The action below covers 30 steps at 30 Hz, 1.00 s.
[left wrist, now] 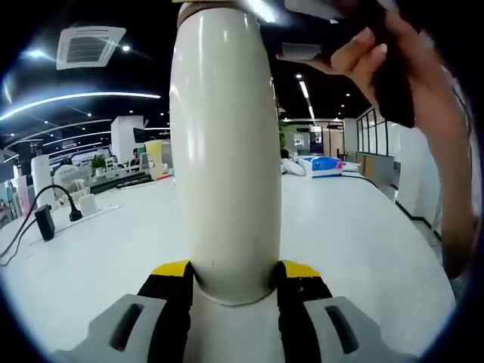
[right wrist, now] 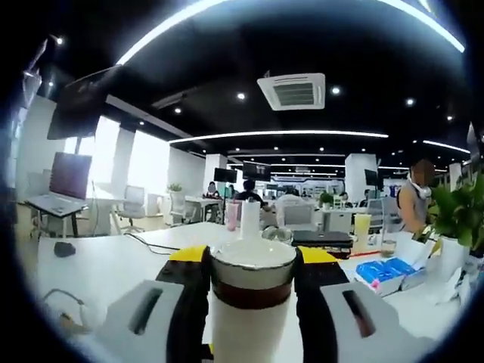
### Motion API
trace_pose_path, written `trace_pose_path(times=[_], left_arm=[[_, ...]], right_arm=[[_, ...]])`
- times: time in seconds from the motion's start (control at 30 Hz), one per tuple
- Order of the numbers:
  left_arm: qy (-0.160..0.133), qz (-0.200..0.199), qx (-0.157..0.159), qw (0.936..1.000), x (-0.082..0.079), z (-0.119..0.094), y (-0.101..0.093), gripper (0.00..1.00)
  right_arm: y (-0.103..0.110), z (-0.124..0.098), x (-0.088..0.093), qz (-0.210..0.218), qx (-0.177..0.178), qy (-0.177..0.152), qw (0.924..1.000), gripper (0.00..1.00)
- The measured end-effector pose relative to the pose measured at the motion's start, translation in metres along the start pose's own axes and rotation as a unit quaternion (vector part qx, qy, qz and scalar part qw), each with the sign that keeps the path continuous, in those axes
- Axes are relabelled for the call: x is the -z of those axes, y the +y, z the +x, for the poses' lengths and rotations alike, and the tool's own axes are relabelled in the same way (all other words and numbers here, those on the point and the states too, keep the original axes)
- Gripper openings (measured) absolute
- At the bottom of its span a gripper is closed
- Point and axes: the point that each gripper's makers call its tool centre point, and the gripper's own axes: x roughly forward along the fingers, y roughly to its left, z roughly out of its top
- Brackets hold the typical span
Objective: Grasp the water cup twist off the cup lid place the cup lid on the table
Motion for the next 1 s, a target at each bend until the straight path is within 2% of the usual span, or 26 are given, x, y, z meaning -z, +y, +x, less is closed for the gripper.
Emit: trace_pose_path(times=[0.6,0.77,0.87,0.93,1.0], left_arm=[[0.000,-0.002,-0.001,1.0000,-0.0001,0.0004,-0.0003,0.45],[0.001,-0.001,-0.001,1.0000,0.0004,0.0007,0.0006,0.45],[0.001,-0.002,-0.001,1.0000,0.0007,0.0010,0.0014,0.45],[0.001,-0.001,0.000,1.0000,0.0009,0.0012,0.0016,0.45],[0.001,-0.001,0.000,1.0000,0.0009,0.0014,0.0018,0.45]], right_arm=[[0.0032,0.0022,0.0006,0.005,-0.076,-0.003,0.9971,0.46],[0.0070,0.0032,0.0004,0.001,-0.107,0.002,0.9943,0.46],[0.0092,0.0030,0.0010,0.013,-0.140,0.008,0.9900,0.46],[0.0061,0.0035,0.0013,0.014,-0.143,0.012,0.9895,0.46],[0.0082,0.0036,0.0016,0.014,-0.161,0.014,0.9868,0.46]])
